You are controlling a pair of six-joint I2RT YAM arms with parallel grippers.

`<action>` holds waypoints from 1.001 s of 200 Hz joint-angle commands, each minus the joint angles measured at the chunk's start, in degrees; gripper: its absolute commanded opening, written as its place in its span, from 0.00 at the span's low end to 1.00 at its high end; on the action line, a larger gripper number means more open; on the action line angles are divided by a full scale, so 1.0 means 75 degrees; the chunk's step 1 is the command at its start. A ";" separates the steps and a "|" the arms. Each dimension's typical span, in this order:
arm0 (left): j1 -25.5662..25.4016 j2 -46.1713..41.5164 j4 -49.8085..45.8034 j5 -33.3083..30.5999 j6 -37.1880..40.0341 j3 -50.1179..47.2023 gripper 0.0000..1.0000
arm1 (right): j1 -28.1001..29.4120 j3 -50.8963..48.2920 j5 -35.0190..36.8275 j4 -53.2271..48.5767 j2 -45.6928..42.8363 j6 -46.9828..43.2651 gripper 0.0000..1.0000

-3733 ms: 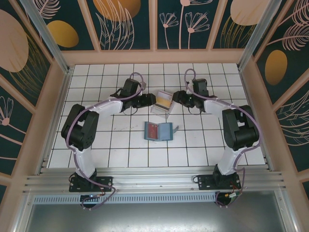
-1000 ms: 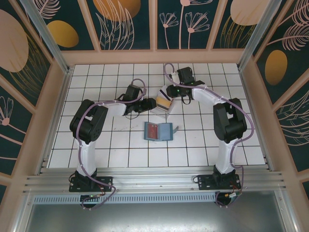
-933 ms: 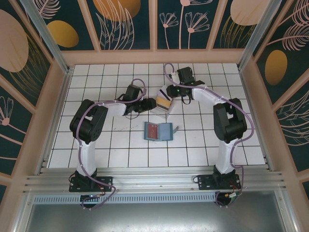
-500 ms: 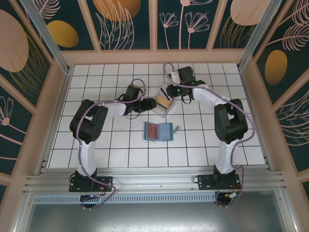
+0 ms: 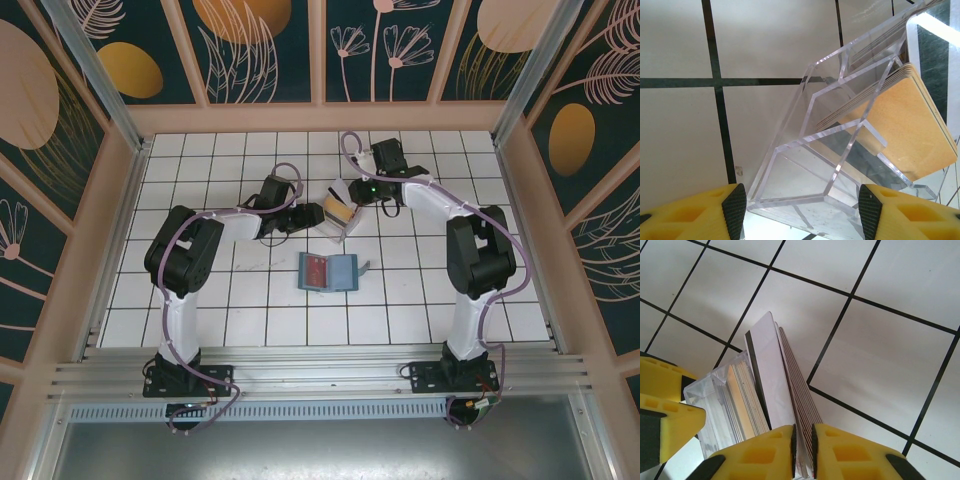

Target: Put the credit cards into the card holder

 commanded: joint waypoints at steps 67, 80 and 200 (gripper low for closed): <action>0.0009 0.0509 -0.0153 -0.0056 0.0035 -0.0237 0.63 | 0.0062 0.0359 -0.0021 -0.0035 -0.0092 0.0038 0.43; 0.0008 0.0530 -0.0153 -0.0053 0.0026 -0.0232 0.63 | 0.0112 0.0494 0.0106 -0.0075 0.0038 0.0089 0.44; 0.0002 0.0530 0.0018 -0.0005 -0.0082 -0.0372 0.63 | 0.0453 0.1048 0.0515 -0.0239 0.0646 0.0167 0.17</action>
